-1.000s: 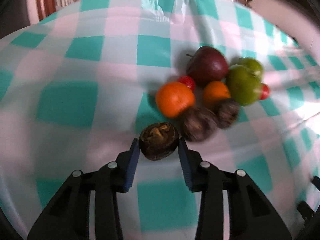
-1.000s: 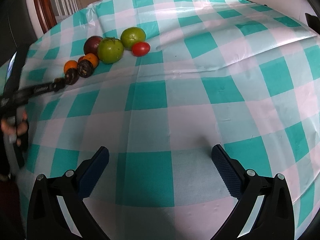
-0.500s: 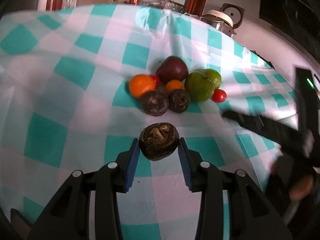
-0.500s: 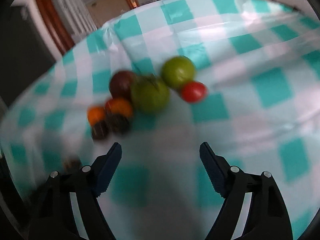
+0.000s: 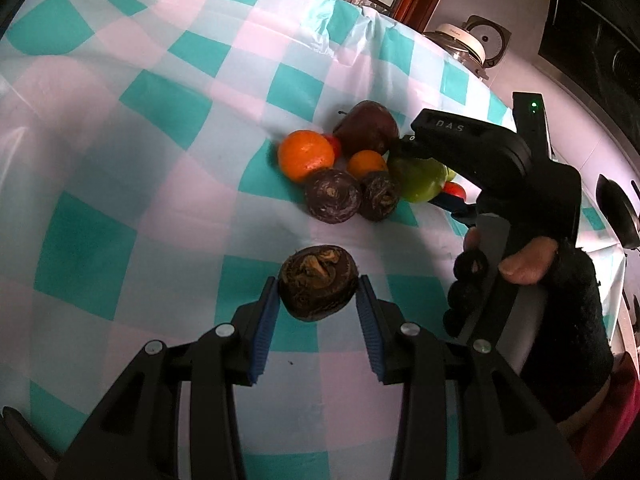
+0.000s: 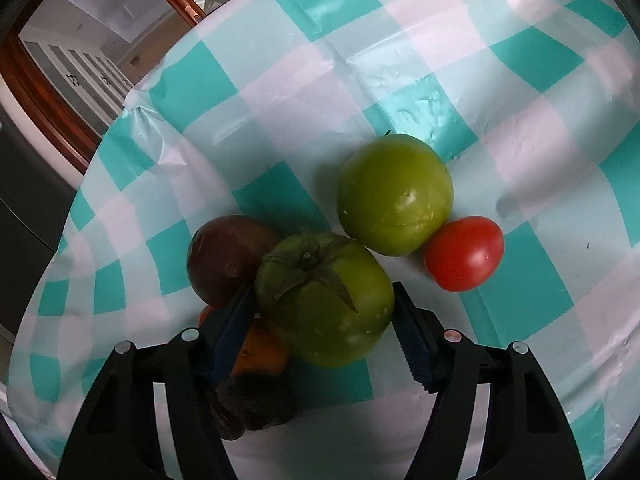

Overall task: Organize fruits
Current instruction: 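Grasp the large green tomato with the right tool while the left tool holds the dark fruit, then carry both held fruits over the white purple-rimmed bin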

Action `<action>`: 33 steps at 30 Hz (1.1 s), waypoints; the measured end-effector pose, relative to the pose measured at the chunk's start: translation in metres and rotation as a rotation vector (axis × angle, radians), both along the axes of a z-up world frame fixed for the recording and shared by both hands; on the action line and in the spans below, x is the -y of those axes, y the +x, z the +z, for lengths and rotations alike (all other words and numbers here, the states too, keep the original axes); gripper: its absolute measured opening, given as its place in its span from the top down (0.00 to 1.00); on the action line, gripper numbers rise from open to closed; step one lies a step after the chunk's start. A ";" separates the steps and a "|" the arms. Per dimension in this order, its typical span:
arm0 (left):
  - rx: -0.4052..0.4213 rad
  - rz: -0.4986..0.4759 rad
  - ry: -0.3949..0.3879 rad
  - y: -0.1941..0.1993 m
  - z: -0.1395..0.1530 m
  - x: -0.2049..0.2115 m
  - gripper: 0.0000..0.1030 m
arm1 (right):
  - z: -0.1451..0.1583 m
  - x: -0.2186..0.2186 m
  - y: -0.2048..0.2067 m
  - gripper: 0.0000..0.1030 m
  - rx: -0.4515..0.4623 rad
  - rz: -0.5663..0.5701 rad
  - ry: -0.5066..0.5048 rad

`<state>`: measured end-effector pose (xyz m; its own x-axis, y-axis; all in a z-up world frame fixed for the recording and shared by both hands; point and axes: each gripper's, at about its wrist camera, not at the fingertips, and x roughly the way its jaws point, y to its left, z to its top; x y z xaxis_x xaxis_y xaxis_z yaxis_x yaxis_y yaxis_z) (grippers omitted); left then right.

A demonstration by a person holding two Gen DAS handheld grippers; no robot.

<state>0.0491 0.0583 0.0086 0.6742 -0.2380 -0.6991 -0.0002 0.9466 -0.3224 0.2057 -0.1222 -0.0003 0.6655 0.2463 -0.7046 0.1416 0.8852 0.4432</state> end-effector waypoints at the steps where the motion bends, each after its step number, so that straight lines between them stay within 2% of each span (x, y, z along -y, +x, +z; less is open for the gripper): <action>1: 0.000 -0.001 0.001 0.000 0.000 0.000 0.62 | 0.000 0.000 -0.002 0.37 0.003 0.007 -0.007; 4: 0.001 -0.001 0.000 0.000 0.000 0.000 0.62 | 0.003 0.000 -0.015 0.38 0.021 0.039 -0.020; 15: -0.003 -0.004 0.012 0.000 -0.001 0.002 0.62 | -0.002 0.021 -0.106 0.38 0.075 0.033 0.054; 25: 0.003 -0.014 0.010 -0.003 0.002 0.003 0.62 | -0.003 0.039 -0.143 0.37 0.069 0.004 0.129; 30: 0.008 -0.066 0.003 -0.025 0.006 0.014 0.62 | 0.003 0.054 -0.184 0.37 0.071 0.005 0.152; 33: 0.033 -0.109 0.003 -0.052 0.013 0.027 0.62 | 0.009 0.066 -0.214 0.37 0.077 0.007 0.147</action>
